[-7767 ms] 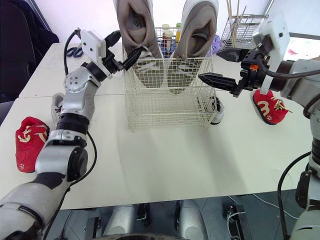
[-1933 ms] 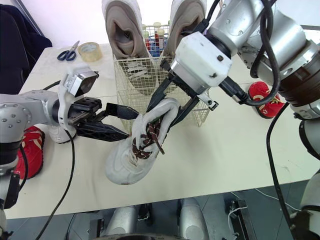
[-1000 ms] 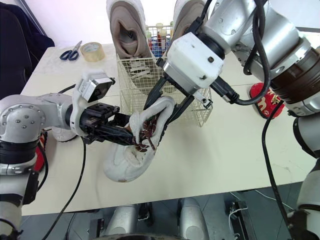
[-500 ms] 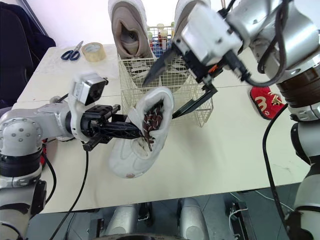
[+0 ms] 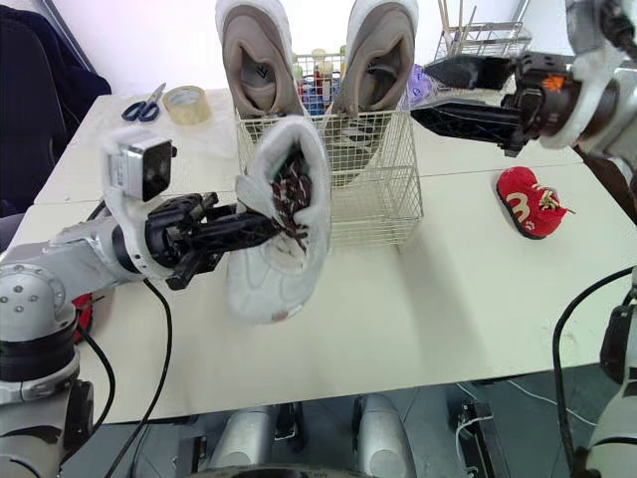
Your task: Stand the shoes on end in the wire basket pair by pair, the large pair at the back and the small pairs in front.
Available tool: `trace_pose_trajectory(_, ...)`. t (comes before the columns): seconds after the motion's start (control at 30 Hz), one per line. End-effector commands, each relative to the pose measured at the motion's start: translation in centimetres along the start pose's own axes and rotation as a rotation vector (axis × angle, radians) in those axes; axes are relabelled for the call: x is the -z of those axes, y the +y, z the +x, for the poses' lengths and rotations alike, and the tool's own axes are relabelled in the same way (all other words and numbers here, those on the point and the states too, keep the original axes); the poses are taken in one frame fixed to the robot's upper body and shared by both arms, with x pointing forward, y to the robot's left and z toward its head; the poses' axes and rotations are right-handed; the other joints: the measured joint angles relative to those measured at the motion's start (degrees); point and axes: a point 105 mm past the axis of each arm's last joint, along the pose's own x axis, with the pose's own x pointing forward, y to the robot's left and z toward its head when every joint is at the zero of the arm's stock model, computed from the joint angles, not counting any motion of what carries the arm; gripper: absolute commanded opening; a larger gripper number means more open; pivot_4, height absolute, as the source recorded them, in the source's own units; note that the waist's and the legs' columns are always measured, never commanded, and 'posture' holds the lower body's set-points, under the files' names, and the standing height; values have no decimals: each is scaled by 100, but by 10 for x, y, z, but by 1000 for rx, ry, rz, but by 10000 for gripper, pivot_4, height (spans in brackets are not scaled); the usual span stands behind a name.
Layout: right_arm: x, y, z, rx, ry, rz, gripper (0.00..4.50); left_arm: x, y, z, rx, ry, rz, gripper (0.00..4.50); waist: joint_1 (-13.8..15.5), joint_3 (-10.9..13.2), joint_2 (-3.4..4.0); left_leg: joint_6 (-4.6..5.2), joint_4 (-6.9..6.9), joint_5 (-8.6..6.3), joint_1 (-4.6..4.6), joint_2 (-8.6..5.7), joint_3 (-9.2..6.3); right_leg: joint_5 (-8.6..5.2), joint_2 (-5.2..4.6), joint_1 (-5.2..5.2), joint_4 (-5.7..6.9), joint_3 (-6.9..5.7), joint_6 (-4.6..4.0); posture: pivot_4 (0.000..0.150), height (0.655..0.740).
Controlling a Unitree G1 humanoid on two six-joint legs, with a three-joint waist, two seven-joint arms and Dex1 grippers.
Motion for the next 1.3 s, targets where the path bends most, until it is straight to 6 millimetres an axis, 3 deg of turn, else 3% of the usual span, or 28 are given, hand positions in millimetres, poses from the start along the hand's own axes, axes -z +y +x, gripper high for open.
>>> trace_pose_trajectory(0.03,9,19,15,-89,-123,168,44893,-11,12,2,-33,-87,62,8548,2,-5,-8,0,0,0,8,2,-1,0,4,8,0,0,0,1500,7400)
trace_pose_trajectory(0.2,31,27,35,-123,-157,313,44893,-5,28,14,-24,-81,115,8548,47,-6,-9,4,2,0,4,0,0,1,7,5,1,1,2,1500,7400)
trace_pose_trajectory(0.37,34,34,47,-154,-149,365,44893,-4,36,25,-24,-77,200,8548,117,-7,-9,10,2,-4,2,-1,2,3,9,5,-6,2,5,1500,7400)
trace_pose_trajectory(0.83,38,42,59,-204,-62,345,44893,8,29,32,15,-30,237,8548,122,-7,-9,30,0,-16,1,3,0,3,13,3,-6,2,5,1500,7400)
trace_pose_trajectory(0.93,44,42,62,-204,-27,336,36396,7,29,32,17,-31,239,8548,123,-7,-10,35,0,-19,1,3,0,3,13,3,-6,2,5,1500,7400)
trace_pose_trajectory(1.1,41,46,62,-231,-50,339,13036,10,30,32,16,-16,233,8548,122,-7,-9,37,0,-20,1,3,0,3,13,3,-6,2,5,1500,7400)
trace_pose_trajectory(1.2,37,49,61,-251,-62,332,3872,12,34,29,6,-1,209,19992,120,-7,-10,37,0,-20,1,4,0,3,13,2,-6,2,5,1500,7400)
trace_pose_trajectory(1.3,34,50,60,-255,-69,318,3580,10,37,28,-32,-10,220,34647,124,-7,-9,37,0,-20,1,4,0,3,13,2,-6,2,5,1500,7400)
